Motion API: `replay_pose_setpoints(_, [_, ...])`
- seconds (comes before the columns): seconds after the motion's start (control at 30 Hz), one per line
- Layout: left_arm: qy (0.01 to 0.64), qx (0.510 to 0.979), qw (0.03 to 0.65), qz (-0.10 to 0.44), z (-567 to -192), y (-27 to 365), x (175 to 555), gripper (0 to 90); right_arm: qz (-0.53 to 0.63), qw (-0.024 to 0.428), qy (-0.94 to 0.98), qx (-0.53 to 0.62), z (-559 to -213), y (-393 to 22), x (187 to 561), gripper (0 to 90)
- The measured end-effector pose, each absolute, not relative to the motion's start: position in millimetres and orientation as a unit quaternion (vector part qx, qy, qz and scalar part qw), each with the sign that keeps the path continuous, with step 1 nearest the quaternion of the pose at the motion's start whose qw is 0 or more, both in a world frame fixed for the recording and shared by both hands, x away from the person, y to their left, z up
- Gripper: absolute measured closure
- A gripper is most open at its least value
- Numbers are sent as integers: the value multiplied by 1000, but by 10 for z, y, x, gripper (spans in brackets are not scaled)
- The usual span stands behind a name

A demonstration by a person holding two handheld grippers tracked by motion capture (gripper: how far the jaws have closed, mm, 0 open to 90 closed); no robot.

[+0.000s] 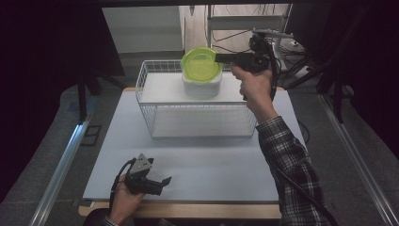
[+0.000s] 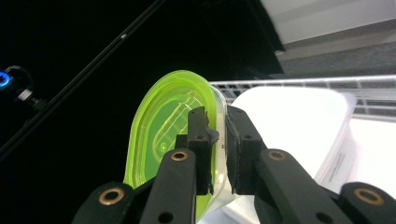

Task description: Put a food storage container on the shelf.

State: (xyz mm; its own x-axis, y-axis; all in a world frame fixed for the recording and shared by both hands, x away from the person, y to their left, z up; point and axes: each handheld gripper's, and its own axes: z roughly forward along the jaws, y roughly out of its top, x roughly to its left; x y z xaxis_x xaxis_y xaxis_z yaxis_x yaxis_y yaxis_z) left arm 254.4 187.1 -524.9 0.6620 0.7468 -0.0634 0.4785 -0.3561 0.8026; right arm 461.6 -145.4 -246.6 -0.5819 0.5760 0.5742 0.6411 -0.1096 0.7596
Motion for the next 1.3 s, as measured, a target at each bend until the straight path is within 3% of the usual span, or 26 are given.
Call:
replay_pose_setpoints(0.93, [374,812,421,154,-5258,1852,2547,16,-573,-3,-643,-508,-2536,-1280,4984,809])
replay_pose_setpoints(1.3, [371,815,418,153,-5262,1843,2550,16,-558,-33,-651,-514,-2549,-1242,4996,718])
